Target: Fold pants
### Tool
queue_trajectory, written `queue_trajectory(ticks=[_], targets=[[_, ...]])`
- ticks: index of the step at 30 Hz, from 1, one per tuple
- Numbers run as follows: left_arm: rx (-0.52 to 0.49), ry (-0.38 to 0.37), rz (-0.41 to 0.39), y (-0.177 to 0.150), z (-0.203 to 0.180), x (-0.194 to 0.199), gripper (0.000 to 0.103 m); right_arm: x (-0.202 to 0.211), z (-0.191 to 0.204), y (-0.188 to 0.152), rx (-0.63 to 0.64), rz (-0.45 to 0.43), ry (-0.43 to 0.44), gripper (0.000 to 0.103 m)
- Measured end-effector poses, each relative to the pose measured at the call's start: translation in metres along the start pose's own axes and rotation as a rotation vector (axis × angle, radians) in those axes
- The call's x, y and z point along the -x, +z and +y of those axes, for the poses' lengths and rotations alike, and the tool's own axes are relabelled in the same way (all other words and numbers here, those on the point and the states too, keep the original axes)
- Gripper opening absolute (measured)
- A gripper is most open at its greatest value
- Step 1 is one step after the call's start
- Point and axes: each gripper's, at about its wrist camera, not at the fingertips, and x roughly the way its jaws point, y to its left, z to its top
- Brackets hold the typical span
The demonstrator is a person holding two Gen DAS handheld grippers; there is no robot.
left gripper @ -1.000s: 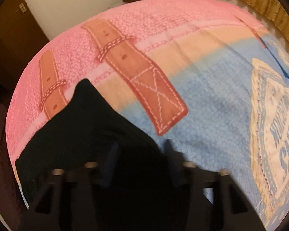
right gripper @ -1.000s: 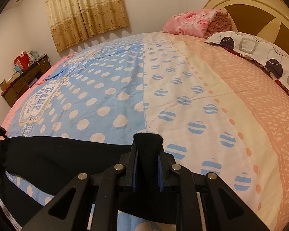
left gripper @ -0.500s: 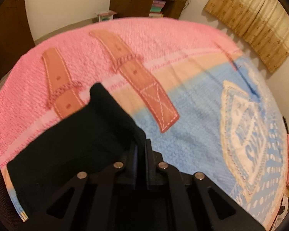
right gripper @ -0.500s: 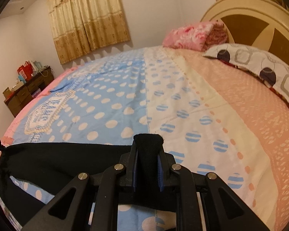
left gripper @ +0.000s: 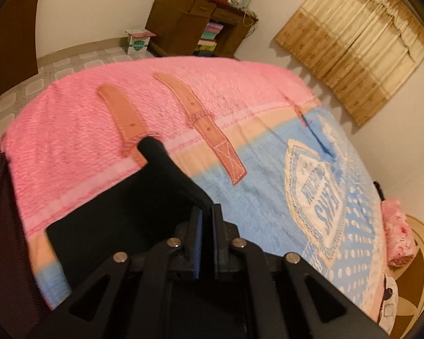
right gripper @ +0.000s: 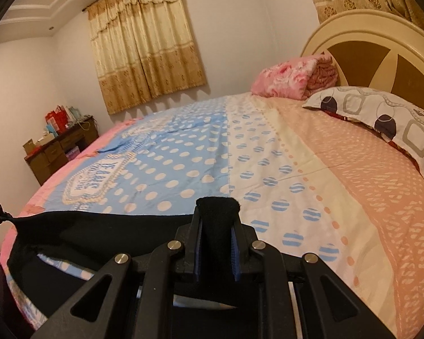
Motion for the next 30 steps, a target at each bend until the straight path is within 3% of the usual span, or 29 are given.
queue_trajectory(ticks=[7,14,16,18,20,23,27,30], targets=[[0.011,0.019,-0.040,-0.024,0.062,0.040,0.006,0.044,-0.008,-0.034,0.020,-0.004,0.061,0.017],[-0.010,0.054,0.018,-0.049,0.094,0.026,0.006,0.042,-0.023,-0.089,-0.032,0.086,0.041,0.017],[-0.025,0.016,0.046,-0.054,0.092,0.018,0.007,0.035,-0.029,-0.100,-0.056,0.118,0.029,0.023],[-0.038,-0.021,0.078,-0.058,0.089,0.008,0.007,0.028,-0.036,-0.108,-0.099,0.143,0.003,0.040],[-0.027,-0.063,0.101,-0.059,0.089,0.000,0.008,0.026,-0.046,-0.112,-0.167,0.152,-0.015,0.047],[0.029,-0.111,0.120,-0.062,0.095,-0.010,0.008,0.035,-0.068,-0.111,-0.296,0.124,-0.028,0.048],[0.008,-0.129,0.114,-0.065,0.090,-0.015,0.014,0.065,-0.107,-0.110,-0.525,0.024,-0.206,0.048],[0.010,-0.166,0.111,-0.067,0.084,-0.022,0.023,0.085,-0.106,-0.106,-0.571,-0.061,-0.209,0.048]])
